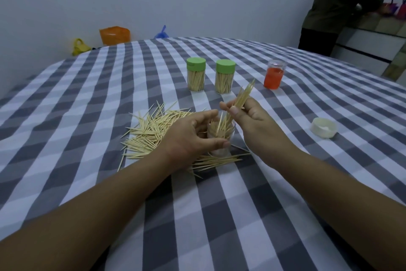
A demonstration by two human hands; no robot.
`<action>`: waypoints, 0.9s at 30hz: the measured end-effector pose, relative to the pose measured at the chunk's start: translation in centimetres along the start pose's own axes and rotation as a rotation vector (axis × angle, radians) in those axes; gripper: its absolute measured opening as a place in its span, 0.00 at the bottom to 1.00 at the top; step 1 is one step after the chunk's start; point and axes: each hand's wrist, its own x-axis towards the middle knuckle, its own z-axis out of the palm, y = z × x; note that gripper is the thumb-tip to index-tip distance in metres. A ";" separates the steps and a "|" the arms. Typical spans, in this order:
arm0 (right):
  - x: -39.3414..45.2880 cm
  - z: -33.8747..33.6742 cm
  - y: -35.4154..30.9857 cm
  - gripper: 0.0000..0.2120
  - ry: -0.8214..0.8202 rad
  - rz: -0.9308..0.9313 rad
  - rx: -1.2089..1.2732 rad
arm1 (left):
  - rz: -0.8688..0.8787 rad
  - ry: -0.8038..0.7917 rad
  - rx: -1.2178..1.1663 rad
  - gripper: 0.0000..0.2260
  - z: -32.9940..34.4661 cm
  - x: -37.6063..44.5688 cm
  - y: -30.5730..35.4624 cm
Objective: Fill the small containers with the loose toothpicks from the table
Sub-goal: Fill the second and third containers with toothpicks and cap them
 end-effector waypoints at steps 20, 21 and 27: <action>-0.2 -0.6 1.2 0.19 -0.170 -0.144 -0.233 | 0.024 -0.021 0.018 0.32 -0.3 0.1 -0.4; -0.2 -0.6 1.3 0.18 -0.137 -0.168 -0.264 | 0.026 -0.021 0.016 0.32 -0.3 0.2 -0.4; -0.1 -1.3 1.3 0.10 0.022 -0.343 -0.245 | 0.019 -0.017 -0.030 0.34 -0.3 0.3 -0.7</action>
